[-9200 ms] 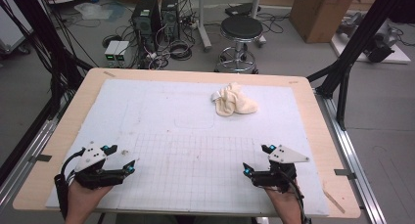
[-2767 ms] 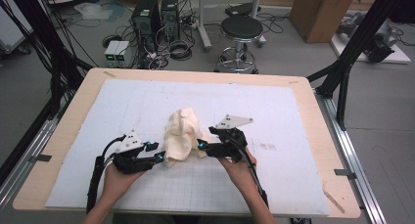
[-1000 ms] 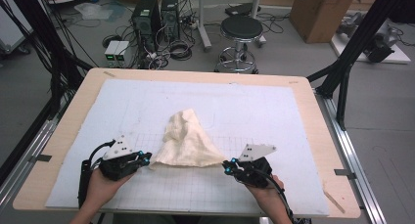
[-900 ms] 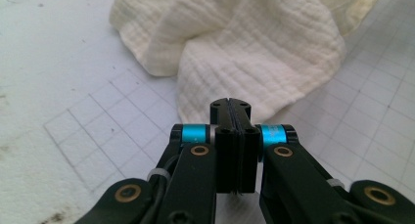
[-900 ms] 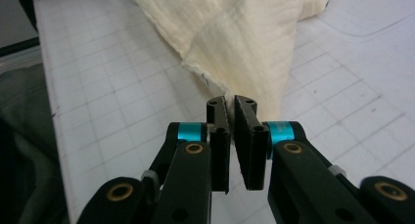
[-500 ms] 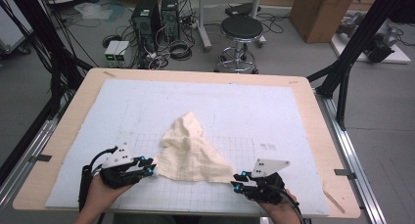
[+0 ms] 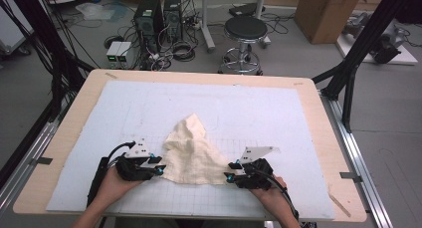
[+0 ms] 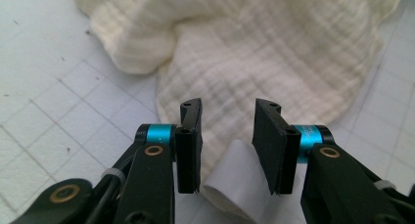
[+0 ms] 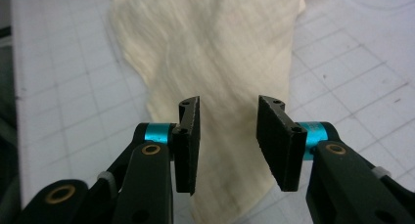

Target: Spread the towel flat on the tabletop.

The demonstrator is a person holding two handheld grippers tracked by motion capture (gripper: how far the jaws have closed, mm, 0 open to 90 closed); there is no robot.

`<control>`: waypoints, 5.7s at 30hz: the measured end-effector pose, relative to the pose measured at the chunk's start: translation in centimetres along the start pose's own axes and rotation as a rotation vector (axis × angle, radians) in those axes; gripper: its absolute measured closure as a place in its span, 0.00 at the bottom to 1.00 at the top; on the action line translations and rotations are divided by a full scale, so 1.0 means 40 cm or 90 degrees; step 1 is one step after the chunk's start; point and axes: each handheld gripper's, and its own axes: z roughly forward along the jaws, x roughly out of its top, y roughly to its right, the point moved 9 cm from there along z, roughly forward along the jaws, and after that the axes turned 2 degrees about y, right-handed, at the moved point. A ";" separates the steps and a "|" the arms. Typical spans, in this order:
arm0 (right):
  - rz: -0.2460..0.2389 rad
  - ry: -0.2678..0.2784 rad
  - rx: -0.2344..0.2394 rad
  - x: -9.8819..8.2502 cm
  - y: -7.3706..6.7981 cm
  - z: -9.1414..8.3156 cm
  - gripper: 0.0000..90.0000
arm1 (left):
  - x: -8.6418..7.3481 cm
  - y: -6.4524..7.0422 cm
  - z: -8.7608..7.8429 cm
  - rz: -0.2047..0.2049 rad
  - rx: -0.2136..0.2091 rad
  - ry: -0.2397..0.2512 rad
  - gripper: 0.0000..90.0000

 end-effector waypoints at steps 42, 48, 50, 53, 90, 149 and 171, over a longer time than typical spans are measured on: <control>-0.045 0.004 0.105 0.006 -0.175 -0.001 0.98 | -0.071 0.123 -0.164 0.043 0.030 0.070 0.98; -0.050 0.014 0.109 0.014 -0.187 -0.006 0.88 | -0.064 0.120 -0.180 0.029 0.015 0.088 0.83; -0.044 0.027 0.104 0.024 -0.181 -0.013 0.84 | -0.051 0.111 -0.184 0.023 0.016 0.095 0.76; -0.039 0.046 0.093 0.042 -0.165 -0.026 0.78 | -0.025 0.088 -0.188 0.014 0.021 0.107 0.70; 0.066 0.013 0.010 0.174 0.102 0.204 0.80 | 0.020 -0.088 0.031 -0.055 0.051 0.018 0.85; 0.116 0.059 -0.094 0.086 0.176 -0.029 0.60 | -0.003 -0.072 0.010 -0.054 0.053 0.029 0.81; 0.129 0.053 -0.115 0.121 0.264 0.016 0.60 | 0.035 -0.105 -0.012 -0.100 0.067 0.105 0.70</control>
